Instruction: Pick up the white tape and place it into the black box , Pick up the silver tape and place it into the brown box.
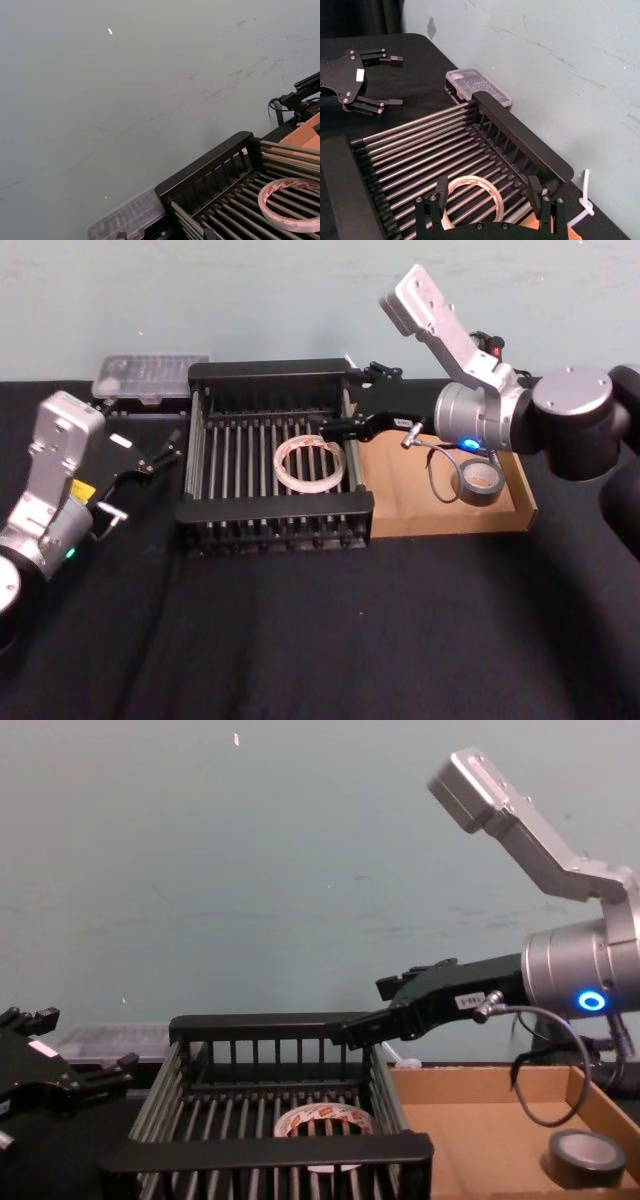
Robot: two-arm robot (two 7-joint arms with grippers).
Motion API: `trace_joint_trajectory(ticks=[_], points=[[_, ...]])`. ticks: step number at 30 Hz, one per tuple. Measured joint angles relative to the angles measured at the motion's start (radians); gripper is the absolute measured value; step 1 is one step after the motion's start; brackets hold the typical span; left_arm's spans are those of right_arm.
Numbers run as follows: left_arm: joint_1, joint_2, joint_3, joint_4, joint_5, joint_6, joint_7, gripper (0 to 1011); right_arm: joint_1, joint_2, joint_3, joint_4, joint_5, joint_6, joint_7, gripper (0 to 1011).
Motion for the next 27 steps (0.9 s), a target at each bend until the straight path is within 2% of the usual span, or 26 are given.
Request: trace_joint_trajectory(ticks=[3, 9, 13, 15, 19, 20, 27], points=[[0.000, 0.000, 0.000, 0.000, 0.000, 0.000, 0.000, 1001, -0.014, 0.007, 0.011, -0.018, 0.004, -0.006, -0.010, 1002], [0.000, 0.000, 0.000, 0.000, 0.000, 0.000, 0.000, 1001, -0.077, 0.028, 0.063, -0.096, 0.004, -0.040, -0.098, 1002], [0.000, 0.000, 0.000, 0.000, 0.000, 0.000, 0.000, 1001, -0.141, 0.047, 0.107, -0.163, -0.014, -0.076, -0.174, 1002], [0.000, 0.000, 0.000, 0.000, 0.000, 0.000, 0.000, 1001, -0.192, 0.062, 0.141, -0.210, -0.028, -0.108, -0.226, 1002], [0.000, 0.000, 0.000, 0.000, 0.000, 0.000, 0.000, 1001, -0.252, 0.080, 0.175, -0.255, -0.046, -0.146, -0.279, 1003], [0.000, 0.000, 0.000, 0.000, 0.000, 0.000, 0.000, 1001, -0.282, 0.088, 0.190, -0.273, -0.054, -0.164, -0.300, 1002], [0.000, 0.000, 0.000, 0.000, 0.000, 0.000, 0.000, 1001, -0.396, 0.118, 0.239, -0.327, -0.069, -0.210, -0.342, 1003]])
